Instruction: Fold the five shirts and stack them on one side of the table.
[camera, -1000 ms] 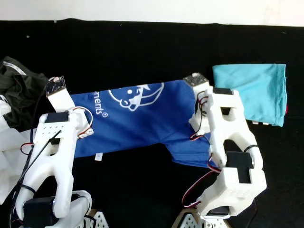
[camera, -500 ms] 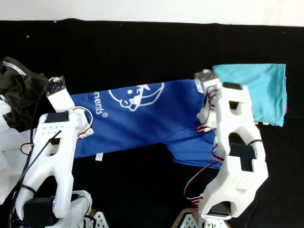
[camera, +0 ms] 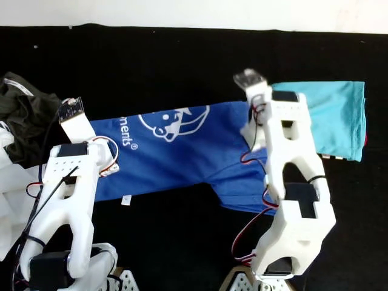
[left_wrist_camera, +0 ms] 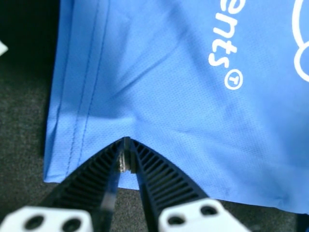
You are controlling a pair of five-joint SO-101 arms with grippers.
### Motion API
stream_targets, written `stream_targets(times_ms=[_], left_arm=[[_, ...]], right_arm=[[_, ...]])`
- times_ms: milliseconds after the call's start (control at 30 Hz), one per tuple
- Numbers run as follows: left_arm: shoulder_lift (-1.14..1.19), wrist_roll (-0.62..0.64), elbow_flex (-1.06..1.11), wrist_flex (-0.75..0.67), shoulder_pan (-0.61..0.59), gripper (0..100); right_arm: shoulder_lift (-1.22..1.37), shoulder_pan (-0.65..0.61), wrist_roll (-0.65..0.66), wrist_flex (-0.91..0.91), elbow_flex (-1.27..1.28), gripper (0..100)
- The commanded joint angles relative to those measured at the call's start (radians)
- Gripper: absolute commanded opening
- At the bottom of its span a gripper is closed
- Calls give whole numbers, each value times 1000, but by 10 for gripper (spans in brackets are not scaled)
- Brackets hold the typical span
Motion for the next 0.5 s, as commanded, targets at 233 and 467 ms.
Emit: stream_targets(times_ms=[233, 467], left_arm=[[-30, 5, -2, -15, 10, 9], [-30, 5, -2, -15, 10, 9]], right_arm=[[294, 41, 3, -50, -298, 6], [417, 102, 5, -10, -470, 6]])
